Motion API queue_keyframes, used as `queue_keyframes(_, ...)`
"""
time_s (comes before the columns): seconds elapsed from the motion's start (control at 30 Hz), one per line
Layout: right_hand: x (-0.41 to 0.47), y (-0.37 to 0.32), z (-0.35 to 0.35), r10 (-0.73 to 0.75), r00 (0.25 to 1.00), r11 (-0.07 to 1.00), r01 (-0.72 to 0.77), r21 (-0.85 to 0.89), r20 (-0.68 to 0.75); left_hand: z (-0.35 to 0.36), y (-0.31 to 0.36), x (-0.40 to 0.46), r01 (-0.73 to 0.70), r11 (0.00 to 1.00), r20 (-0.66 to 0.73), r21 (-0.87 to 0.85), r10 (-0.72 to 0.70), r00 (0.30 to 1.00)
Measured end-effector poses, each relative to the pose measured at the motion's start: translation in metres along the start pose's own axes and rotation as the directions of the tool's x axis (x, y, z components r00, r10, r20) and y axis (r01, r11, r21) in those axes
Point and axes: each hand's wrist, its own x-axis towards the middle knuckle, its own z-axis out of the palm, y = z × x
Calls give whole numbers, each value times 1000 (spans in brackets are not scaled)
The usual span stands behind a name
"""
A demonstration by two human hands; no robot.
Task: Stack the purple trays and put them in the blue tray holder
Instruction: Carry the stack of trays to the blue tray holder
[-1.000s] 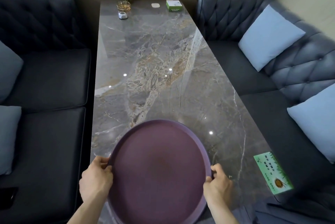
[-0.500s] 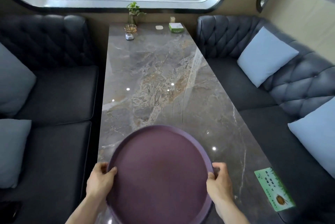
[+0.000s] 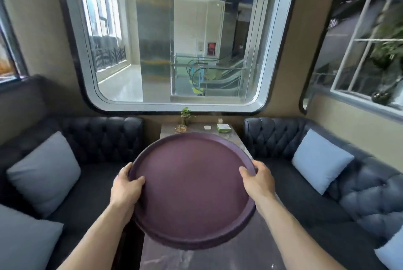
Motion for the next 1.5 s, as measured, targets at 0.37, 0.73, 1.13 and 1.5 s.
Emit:
queue_keyframes(0.37,-1,-124,-26,-145,985,982,155,108,-96,-52,130,1,-171,982,-64,-74,166,984)
queue_keyframes(0.73,-4,-102,-79,-71,981,987,95,131,-179,-7,139,-32,-171,981,-3,-90,171,985)
queue_keyframes(1.13,-33,23,-317,109,877,992,-65,110,-468,214,154,-176,-193,971,369,-142,233,900)
queue_keyframes(1.5,-188,152,-587,270,465,955,-238,175,-843,428,161,-454,-214,953,779,-215,300,551)
